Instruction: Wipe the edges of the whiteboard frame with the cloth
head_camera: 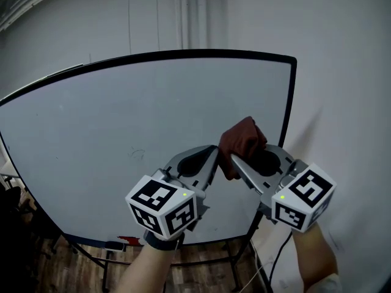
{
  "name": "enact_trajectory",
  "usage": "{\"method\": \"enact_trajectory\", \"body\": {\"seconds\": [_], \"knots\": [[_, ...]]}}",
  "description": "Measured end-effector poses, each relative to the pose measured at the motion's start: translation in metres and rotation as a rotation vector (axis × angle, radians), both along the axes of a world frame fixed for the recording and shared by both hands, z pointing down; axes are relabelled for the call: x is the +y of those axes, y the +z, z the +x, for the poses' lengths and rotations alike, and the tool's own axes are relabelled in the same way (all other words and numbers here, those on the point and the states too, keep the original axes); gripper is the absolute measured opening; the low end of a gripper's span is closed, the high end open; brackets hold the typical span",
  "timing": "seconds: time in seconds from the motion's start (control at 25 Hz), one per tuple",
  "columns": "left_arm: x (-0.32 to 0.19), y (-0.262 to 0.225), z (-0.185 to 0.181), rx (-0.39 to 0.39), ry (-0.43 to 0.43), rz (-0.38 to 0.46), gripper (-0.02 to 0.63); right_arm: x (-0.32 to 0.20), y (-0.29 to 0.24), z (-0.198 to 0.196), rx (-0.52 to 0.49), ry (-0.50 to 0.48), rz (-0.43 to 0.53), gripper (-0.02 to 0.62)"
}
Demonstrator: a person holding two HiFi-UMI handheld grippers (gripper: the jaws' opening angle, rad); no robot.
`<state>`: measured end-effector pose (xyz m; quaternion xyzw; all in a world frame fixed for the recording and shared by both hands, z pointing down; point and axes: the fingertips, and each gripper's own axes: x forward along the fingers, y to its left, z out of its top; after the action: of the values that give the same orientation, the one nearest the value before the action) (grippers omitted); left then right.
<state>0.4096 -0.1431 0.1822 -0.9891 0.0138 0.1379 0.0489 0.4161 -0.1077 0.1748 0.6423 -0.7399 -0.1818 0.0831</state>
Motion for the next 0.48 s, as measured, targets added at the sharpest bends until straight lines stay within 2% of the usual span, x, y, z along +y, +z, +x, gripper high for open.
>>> {"method": "enact_trajectory", "body": {"seconds": [0.12, 0.32, 0.48], "knots": [[0.001, -0.010, 0.013, 0.010, 0.005, 0.017, 0.009, -0.004, -0.007, 0.006, 0.021, 0.008, 0.008, 0.054], [0.004, -0.073, 0.044, 0.031, 0.021, 0.029, 0.009, 0.002, -0.076, 0.041, 0.048, 0.035, 0.030, 0.054], [0.009, -0.092, 0.054, 0.038, 0.032, 0.042, 0.009, 0.011, -0.103, 0.061, 0.050, 0.067, 0.051, 0.054]]}}
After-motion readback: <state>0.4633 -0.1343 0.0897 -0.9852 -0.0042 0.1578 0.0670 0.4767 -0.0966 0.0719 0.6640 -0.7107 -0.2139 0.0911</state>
